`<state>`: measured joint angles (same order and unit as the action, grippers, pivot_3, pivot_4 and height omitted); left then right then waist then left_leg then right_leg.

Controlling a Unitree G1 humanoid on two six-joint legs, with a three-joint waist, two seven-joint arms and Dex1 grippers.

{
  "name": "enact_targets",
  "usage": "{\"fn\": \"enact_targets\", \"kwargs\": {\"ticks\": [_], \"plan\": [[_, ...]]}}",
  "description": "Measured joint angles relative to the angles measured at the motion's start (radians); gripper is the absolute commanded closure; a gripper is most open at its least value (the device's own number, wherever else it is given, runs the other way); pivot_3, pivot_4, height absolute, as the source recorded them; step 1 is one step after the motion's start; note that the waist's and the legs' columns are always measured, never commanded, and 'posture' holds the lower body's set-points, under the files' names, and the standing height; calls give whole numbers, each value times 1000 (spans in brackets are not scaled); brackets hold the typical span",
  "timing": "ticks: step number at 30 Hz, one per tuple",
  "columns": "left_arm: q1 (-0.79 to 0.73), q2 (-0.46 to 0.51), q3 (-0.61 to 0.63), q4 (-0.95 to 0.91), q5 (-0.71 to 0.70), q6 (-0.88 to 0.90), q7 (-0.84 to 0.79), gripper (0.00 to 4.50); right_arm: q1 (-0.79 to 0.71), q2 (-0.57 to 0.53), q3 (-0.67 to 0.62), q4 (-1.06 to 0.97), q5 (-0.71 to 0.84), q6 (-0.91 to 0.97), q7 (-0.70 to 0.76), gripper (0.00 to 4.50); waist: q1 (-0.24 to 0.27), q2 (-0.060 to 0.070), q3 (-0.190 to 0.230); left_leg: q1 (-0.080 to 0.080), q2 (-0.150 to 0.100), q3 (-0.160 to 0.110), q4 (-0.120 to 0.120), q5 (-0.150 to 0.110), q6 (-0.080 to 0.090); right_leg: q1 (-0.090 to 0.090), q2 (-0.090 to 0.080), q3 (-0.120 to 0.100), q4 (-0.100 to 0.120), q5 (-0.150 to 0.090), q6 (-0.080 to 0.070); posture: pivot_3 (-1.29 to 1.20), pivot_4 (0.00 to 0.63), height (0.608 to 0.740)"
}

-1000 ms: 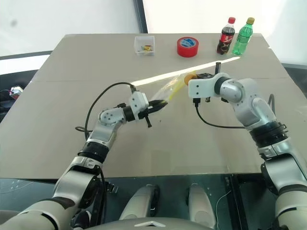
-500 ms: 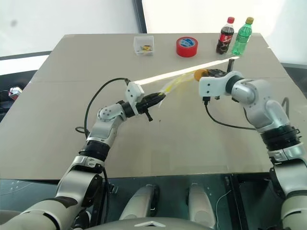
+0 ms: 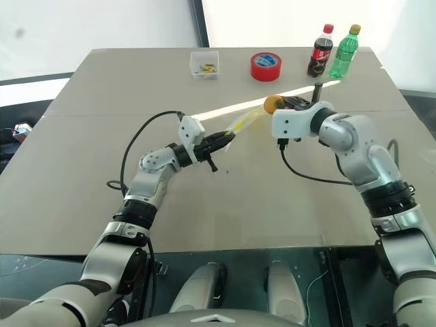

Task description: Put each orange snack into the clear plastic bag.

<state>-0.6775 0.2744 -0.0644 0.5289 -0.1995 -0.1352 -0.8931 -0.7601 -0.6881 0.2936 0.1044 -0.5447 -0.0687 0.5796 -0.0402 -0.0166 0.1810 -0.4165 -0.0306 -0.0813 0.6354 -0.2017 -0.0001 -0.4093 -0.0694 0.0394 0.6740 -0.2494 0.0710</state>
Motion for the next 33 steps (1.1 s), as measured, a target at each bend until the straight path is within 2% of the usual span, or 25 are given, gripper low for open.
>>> {"fn": "enact_targets", "kwargs": {"ticks": [15, 23, 33], "plan": [[0, -7, 13, -23, -1, 20, -3, 4500, 0, 53, 12, 102, -15, -23, -13, 4354, 0, 0, 0, 0, 0, 0, 0, 0, 0, 0, 0, 0, 0, 0, 0, 0, 150, 740], [15, 51, -81, -29, 99, -111, -81, 4500, -10, 30, 27, 112, -36, -62, 20, 4354, 0, 0, 0, 0, 0, 0, 0, 0, 0, 0, 0, 0, 0, 0, 0, 0, 150, 740], [-52, 40, -106, 52, 164, -201, -74, 4500, -12, 2, 106, 115, -78, -168, 99, 4354, -1, 0, 0, 0, 0, 0, 0, 0, 0, 0, 0, 0, 0, 0, 0, 0, 150, 740]]}}
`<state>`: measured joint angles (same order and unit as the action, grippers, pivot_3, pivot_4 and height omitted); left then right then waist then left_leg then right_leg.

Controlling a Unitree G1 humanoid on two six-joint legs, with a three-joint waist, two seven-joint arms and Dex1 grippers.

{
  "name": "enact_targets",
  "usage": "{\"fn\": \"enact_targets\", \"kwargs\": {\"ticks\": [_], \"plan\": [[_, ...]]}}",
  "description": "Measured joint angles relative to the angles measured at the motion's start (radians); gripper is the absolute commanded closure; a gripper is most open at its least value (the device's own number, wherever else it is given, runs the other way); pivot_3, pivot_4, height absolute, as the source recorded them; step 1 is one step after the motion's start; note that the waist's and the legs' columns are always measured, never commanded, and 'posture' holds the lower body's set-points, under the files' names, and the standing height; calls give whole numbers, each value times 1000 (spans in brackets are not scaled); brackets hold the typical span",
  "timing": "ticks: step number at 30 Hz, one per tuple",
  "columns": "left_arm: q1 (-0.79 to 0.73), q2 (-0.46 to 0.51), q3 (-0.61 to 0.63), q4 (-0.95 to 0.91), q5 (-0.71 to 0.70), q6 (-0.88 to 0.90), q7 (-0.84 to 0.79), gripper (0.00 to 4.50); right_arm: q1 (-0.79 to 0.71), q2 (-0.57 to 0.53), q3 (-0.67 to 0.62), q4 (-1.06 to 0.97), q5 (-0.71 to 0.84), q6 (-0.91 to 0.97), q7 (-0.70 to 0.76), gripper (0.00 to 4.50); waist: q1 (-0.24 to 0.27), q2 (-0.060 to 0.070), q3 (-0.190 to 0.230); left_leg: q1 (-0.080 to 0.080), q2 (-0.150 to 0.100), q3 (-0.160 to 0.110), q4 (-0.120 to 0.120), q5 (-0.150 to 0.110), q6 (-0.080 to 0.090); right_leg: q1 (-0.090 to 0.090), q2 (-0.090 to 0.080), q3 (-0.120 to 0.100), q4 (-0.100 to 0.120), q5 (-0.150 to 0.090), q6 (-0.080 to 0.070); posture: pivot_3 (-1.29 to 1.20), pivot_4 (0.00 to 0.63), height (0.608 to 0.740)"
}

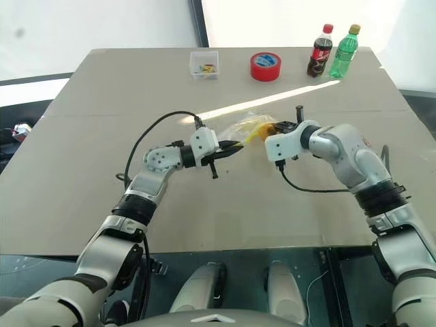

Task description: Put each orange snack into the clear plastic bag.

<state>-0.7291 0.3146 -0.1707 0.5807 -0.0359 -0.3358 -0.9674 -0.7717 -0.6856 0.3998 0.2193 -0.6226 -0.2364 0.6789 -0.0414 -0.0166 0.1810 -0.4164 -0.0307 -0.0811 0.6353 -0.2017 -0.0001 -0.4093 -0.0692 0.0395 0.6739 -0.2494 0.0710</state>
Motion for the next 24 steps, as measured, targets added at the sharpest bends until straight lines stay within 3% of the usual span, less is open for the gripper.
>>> {"fn": "enact_targets", "kwargs": {"ticks": [12, 24], "plan": [[23, 6, -17, -2, 4, 3, -15, 4500, -55, 49, -17, 63, -41, 107, -63, 4354, 3, 0, 0, 0, 0, 0, 0, 0, 0, 0, 0, 0, 0, 0, 0, 0, 150, 740], [22, -6, -25, -7, 0, 6, -19, 4500, -31, 107, -2, -12, 1, 54, -35, 4354, 2, 0, 0, 0, 0, 0, 0, 0, 0, 0, 0, 0, 1, 0, 0, 0, 150, 740]]}}
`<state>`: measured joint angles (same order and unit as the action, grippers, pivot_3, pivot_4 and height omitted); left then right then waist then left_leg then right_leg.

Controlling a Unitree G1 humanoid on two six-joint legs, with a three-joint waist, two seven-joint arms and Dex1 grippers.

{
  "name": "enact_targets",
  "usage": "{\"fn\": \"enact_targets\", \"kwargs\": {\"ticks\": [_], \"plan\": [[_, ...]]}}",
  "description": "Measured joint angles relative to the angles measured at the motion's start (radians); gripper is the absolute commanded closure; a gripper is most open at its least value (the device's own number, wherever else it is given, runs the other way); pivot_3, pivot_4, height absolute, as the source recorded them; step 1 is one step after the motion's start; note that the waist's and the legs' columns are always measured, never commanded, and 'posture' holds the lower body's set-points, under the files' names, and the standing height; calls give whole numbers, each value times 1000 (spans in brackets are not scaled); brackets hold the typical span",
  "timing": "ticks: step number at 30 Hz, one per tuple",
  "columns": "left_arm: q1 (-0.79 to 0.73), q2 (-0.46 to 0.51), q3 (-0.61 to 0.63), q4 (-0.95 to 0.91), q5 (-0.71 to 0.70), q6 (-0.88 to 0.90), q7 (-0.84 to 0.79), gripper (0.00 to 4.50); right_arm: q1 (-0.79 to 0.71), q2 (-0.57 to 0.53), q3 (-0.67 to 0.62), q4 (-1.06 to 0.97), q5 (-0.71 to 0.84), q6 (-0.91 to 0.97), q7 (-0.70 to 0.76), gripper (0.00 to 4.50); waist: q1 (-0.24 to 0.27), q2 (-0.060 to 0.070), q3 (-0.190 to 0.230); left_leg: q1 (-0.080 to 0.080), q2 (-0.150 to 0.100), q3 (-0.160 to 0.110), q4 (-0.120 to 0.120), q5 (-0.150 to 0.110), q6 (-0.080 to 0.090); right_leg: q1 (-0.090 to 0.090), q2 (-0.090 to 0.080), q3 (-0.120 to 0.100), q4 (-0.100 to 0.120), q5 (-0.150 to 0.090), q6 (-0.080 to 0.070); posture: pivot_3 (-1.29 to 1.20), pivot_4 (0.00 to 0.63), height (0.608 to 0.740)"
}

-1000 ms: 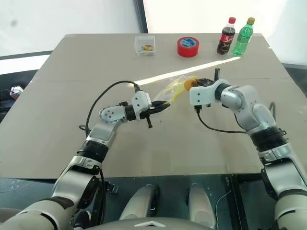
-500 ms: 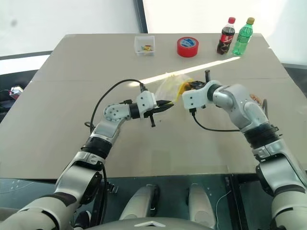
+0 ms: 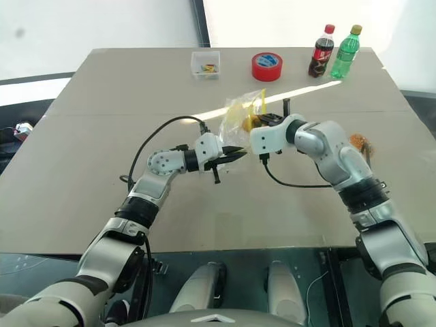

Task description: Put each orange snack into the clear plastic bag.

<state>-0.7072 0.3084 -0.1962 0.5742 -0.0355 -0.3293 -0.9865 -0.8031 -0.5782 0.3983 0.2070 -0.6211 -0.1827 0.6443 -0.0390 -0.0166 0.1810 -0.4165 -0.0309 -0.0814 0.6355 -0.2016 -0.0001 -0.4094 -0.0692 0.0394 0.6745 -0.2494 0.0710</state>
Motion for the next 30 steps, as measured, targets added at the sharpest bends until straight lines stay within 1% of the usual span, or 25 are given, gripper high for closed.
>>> {"fn": "enact_targets", "kwargs": {"ticks": [7, 11, 15, 19, 20, 21, 22, 24, 27, 28, 29, 30], "plan": [[0, -27, 9, -35, -50, 25, -4, 4500, -4, -20, 1, 85, -18, -28, -25, 4354, -3, 0, 0, 0, 0, 0, 0, 0, 0, 0, 0, 0, 0, 0, 0, 0, 150, 740], [5, -29, 9, -57, -63, 15, -8, 4500, -4, 2, 7, 78, 14, -73, -14, 4354, -8, 0, 0, 1, 1, 0, 0, 0, 0, 0, 1, 1, 1, 0, 0, 0, 150, 740], [24, -22, 8, -75, -65, 0, -14, 4500, -18, -16, 9, 166, 20, -125, -16, 4354, 2, 0, 0, 0, 0, 0, 0, 0, 0, 0, 0, 1, 1, 0, 0, 0, 150, 740], [25, -20, 11, -75, -65, -12, -11, 4500, -18, -15, 7, 182, 65, -164, 5, 4354, -3, 0, 0, 0, 0, 0, 0, 0, 0, 0, 0, 1, 1, 0, 0, 0, 150, 740], [25, -24, 10, -75, -65, -17, -10, 4500, -18, -9, 7, 180, 75, -172, 9, 3917, -5, 0, 0, 0, 0, 1, 0, 0, 0, 0, 0, 1, 1, 0, 0, 0, 150, 740], [25, -27, 10, -75, -65, -29, -3, 4500, -18, -5, 7, 176, 82, -178, 12, 3341, -6, 0, 0, 0, 1, 0, 0, 0, 0, 0, 0, 1, 1, 0, 0, 0, 150, 740], [25, -28, 10, -75, -65, -35, 2, 4500, -18, -4, 7, 170, 87, -179, 13, 3022, -5, 0, 0, 0, 1, 0, 0, 0, 0, 0, 0, 1, 1, 0, 0, 0, 150, 740], [24, -27, 15, -72, -64, -53, 19, 4500, -18, -4, 7, 160, 95, -177, 14, 2207, -3, 0, 0, 0, 0, 0, 0, 0, 0, 0, 0, 1, 1, 0, 0, 0, 150, 740], [24, -23, 31, -46, -63, -74, 37, 4500, -17, -7, 3, 151, 111, -175, 16, 632, -2, 0, 0, 0, 0, 0, 0, 0, 0, 0, 0, 1, 1, 0, 0, 0, 150, 740], [24, -22, 30, -39, -63, -78, 39, 4500, -14, -10, -1, 142, 115, -171, 21, 237, -2, 0, 0, 0, 0, 0, 0, 0, 0, 0, 0, 1, 1, 0, 0, 0, 150, 740], [24, -22, 30, -37, -63, -80, 41, 4500, -7, -15, -8, 132, 122, -167, 27, 53, -2, 0, 0, 0, 0, 0, 0, 0, 0, 0, 0, 1, 1, 0, 0, 0, 150, 740], [24, -25, 30, -34, -63, -84, 46, 4500, 7, -19, -17, 107, 141, -152, 41, 53, -1, 0, 0, 0, 0, 0, 0, 0, 0, 0, 0, 1, 1, 0, 0, 0, 150, 740]]}}
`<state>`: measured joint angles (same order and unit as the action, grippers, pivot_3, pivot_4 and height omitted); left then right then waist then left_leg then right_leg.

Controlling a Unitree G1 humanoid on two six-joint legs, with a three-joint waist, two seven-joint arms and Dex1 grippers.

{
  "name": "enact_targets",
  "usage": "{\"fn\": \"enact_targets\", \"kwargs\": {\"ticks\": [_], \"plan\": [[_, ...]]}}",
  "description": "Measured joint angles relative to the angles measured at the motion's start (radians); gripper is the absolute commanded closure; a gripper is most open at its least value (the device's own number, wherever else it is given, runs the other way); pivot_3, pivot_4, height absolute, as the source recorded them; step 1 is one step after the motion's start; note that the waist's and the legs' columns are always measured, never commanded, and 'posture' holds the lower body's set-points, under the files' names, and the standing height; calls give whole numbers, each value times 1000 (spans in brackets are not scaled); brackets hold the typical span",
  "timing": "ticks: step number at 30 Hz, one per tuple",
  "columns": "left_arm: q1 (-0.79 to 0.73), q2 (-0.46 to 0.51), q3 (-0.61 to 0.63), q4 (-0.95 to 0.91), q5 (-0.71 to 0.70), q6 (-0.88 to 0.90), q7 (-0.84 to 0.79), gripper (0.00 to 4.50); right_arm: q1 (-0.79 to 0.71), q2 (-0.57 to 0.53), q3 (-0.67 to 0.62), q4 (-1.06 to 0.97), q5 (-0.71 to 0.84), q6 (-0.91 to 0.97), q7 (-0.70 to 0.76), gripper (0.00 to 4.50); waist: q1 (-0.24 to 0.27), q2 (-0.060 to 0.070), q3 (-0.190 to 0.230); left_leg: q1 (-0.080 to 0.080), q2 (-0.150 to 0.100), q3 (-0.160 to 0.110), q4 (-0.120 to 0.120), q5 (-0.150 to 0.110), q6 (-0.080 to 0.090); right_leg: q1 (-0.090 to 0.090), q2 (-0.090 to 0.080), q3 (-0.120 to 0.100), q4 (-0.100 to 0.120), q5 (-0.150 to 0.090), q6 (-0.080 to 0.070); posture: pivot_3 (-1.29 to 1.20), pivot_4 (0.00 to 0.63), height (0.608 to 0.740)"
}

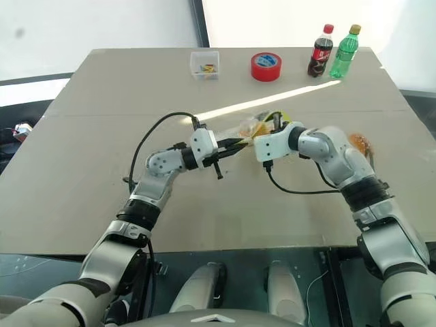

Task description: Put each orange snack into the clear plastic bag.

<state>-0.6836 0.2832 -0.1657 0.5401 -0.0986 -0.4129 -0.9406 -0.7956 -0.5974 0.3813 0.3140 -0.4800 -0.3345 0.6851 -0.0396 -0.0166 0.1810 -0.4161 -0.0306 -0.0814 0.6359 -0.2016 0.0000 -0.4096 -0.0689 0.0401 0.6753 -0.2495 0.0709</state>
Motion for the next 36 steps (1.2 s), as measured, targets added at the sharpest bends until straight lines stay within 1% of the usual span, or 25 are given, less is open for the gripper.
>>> {"fn": "enact_targets", "kwargs": {"ticks": [4, 7, 10, 11, 14, 18, 21, 25, 28, 31, 33, 35, 36], "plan": [[-2, -7, 1, 34, 0, -2, 21, 4500, 49, -19, -37, -85, 82, 83, 69, 53, 0, 0, 0, 0, 0, 0, 0, 0, 0, 0, 0, 0, 0, 0, 0, 0, 150, 740], [-6, -18, 2, 51, -2, -2, 35, 4500, 89, -30, -91, -203, 208, 224, 161, 53, 1, 0, 0, 0, 0, 0, 0, 0, 0, 0, 0, 0, 0, 0, 0, 0, 150, 740], [-11, -26, 0, 59, -2, -13, 39, 4500, 106, -63, -137, -279, 299, 321, 215, 53, 1, 0, 0, 0, 0, 0, 0, 0, 0, 0, 0, 0, 0, 0, 0, 0, 150, 740], [-13, -37, 0, 58, -2, -21, 41, 4500, 110, -72, -166, -308, 344, 360, 230, 53, 2, 0, 0, 0, 0, 0, 0, 0, 0, 1, 0, 0, 0, 0, 0, 0, 150, 740], [-18, -45, 0, 55, -2, -28, 48, 4500, 125, -78, -187, -338, 388, 408, 231, 53, 0, 0, 0, 0, 0, 0, 0, 0, 0, 0, 0, 0, 0, 0, 0, 0, 150, 740], [-13, -56, -2, 55, -1, -28, 49, 4500, 150, -82, -190, -355, 399, 435, 214, 53, 1, 0, 0, 0, 0, 0, 0, 0, 0, 0, 0, 0, 0, 0, 0, 0, 150, 740], [-12, -60, -2, 54, -1, -28, 50, 4500, 158, -82, -190, -357, 380, 421, 195, 53, 1, 0, 0, 0, 0, 0, 0, 0, 0, 0, 0, 0, 0, 0, 0, 0, 150, 740], [-2, -62, -2, 18, -2, -9, 51, 4500, 158, -84, -178, -316, 317, 336, 145, 53, 1, 0, 0, 0, 0, 0, 0, 0, 0, 0, 0, 0, 0, 0, 0, 0, 150, 740], [12, -55, -6, -2, 0, -1, 48, 4500, 150, -111, -141, -259, 243, 234, 113, 53, 0, 0, 0, 0, 0, 0, 0, 0, 0, 0, 0, 0, 0, 0, 0, 0, 150, 740], [20, -53, -12, -29, -1, 15, 46, 4500, 139, -119, -123, -215, 197, 172, 82, 53, 0, 0, 0, 0, 0, 0, 0, 0, 0, 0, 0, 0, 0, 0, 0, 0, 150, 740], [34, -36, -16, -93, -1, 36, 45, 4500, 118, -97, -111, -173, 164, 141, 42, 53, -3, 0, 0, 0, 0, 1, 0, 0, 0, 0, 0, 0, 0, 0, 0, 0, 150, 740], [42, -15, -16, -148, 1, 57, 51, 4500, 106, -48, -106, -132, 139, 130, -5, 53, -2, 0, 0, 1, 0, 0, 0, 0, 0, 0, 0, 0, 1, 0, 0, 0, 150, 740], [42, -11, -16, -153, 1, 60, 52, 4500, 105, -39, -105, -126, 135, 129, -13, 53, -2, 0, 0, 0, 0, 0, 0, 0, 0, 0, 0, 0, 1, 0, 0, 0, 150, 740]]}}
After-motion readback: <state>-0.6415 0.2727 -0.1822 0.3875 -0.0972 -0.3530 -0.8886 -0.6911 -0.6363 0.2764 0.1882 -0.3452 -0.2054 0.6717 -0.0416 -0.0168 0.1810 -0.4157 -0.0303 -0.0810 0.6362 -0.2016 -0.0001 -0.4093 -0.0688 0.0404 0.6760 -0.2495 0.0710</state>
